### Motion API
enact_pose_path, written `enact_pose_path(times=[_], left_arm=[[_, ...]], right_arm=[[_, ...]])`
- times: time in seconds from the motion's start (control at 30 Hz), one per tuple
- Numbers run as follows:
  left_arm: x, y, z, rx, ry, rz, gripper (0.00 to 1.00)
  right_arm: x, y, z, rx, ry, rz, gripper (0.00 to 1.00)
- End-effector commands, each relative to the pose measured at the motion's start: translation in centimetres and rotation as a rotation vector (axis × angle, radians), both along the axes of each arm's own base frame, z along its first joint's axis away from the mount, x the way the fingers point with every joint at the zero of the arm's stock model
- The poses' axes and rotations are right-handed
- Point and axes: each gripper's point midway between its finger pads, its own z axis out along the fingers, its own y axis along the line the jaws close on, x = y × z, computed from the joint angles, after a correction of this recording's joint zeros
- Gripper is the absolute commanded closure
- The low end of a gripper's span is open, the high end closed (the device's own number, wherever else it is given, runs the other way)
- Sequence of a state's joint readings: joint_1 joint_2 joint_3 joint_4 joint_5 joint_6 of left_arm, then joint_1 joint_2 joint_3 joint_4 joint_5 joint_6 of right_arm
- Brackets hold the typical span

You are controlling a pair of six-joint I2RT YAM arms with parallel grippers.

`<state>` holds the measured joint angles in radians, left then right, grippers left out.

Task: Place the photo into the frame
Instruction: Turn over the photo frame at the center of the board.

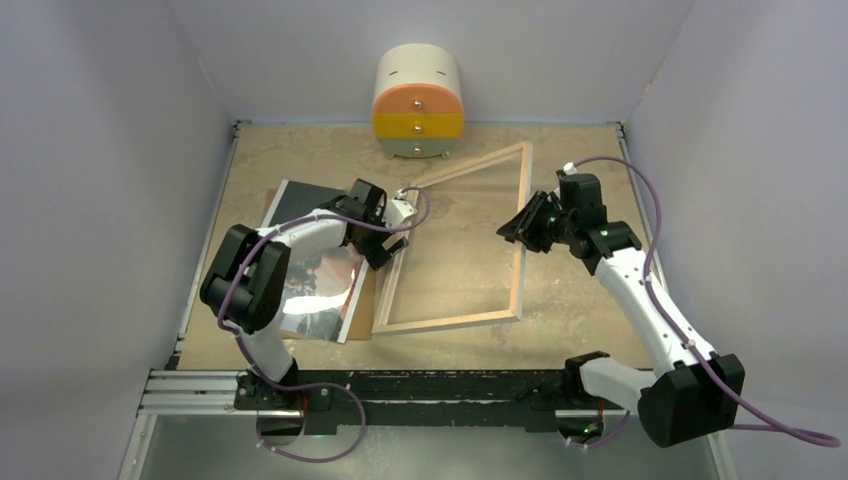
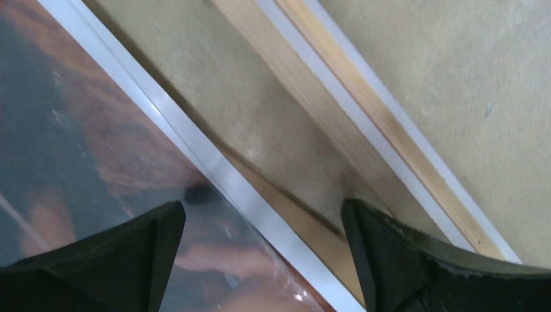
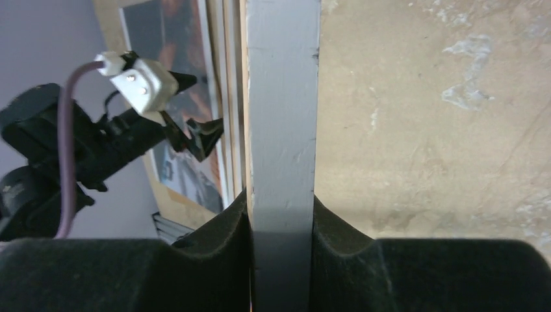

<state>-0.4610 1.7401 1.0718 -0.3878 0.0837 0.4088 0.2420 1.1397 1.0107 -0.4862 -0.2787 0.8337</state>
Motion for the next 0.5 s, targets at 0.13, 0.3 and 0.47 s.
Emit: enact_pose_path(times=[0.13,0.3,0.47], left_arm=[[1.2,-1.3,-1.1,0.036,-0.111,-0.040,0.00],[0.3,-2.1,-1.5,0.031,-0.092,-0.066,0.00],[-0.6,-3.0,-1.9,0.052,-0.087,-0.105,0.00]], right_arm=[[-0.5,-2.2,-1.6,-0.113,-0.037,-0.050,0.77],[-0.7,-4.0,-4.1,-0.240,-0.027,-0.040,0.71],[-1.1,-4.8,-7.7,-0.317,0.017,-0.010,0.62]])
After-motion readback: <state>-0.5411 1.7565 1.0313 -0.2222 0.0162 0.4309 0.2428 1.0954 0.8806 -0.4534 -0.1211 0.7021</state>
